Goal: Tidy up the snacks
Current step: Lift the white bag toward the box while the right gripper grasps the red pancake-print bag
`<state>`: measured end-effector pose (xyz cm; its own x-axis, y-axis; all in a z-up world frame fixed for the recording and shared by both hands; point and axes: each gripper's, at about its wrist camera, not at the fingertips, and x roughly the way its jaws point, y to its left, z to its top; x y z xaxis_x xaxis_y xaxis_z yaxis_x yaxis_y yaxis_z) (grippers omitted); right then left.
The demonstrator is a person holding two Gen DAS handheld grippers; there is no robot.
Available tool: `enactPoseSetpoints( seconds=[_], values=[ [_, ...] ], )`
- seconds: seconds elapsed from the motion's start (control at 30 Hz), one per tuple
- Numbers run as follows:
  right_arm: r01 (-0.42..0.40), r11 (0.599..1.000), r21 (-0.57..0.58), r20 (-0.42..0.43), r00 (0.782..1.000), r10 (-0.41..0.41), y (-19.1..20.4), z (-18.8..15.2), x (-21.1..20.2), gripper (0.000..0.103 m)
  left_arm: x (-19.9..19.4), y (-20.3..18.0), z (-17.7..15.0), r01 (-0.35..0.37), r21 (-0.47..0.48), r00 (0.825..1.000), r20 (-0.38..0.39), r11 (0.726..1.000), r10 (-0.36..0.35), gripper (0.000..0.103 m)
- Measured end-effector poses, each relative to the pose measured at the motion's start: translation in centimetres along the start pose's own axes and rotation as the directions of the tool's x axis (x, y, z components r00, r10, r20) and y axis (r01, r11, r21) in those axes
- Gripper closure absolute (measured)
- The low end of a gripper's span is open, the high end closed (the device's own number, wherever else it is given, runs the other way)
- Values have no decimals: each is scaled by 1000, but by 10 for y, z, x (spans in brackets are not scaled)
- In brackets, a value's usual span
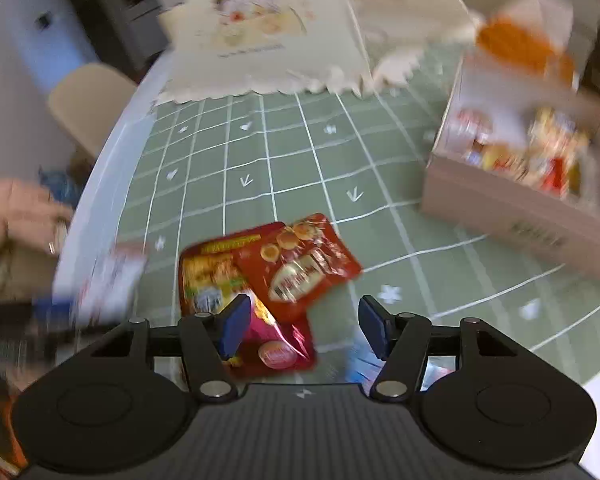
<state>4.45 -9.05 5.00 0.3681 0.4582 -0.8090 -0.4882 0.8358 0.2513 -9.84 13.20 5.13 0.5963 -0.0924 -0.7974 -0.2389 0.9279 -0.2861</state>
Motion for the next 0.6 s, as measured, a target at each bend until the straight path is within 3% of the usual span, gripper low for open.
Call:
enactPoseSetpoints(
  seconds=[0.1,0.13,0.2,0.43,0.6],
  values=[
    [-38,982,184,-84,995,54,-9,13,31,43,-14,-1,-14,-6,-22,1000,5,1000,7,20],
    [-45,974,220,-100,993,69,-10,15,39,38,-19,0,-17,-21,-27,1000,10,999,22,20],
    [-45,967,252,-71,995,65,-5,21,41,32,-27,2,-21,-51,-34,998,18,998,52,20],
    [144,988,52,-82,987,-140,36,33,58,24,-50,4,-26,-86,-75,994,59,994,90,20],
    [114,993,-28,-68,991,-116,34,23,51,30,-53,-6,-25,-83,-53,994,67,995,87,20]
  ],
)
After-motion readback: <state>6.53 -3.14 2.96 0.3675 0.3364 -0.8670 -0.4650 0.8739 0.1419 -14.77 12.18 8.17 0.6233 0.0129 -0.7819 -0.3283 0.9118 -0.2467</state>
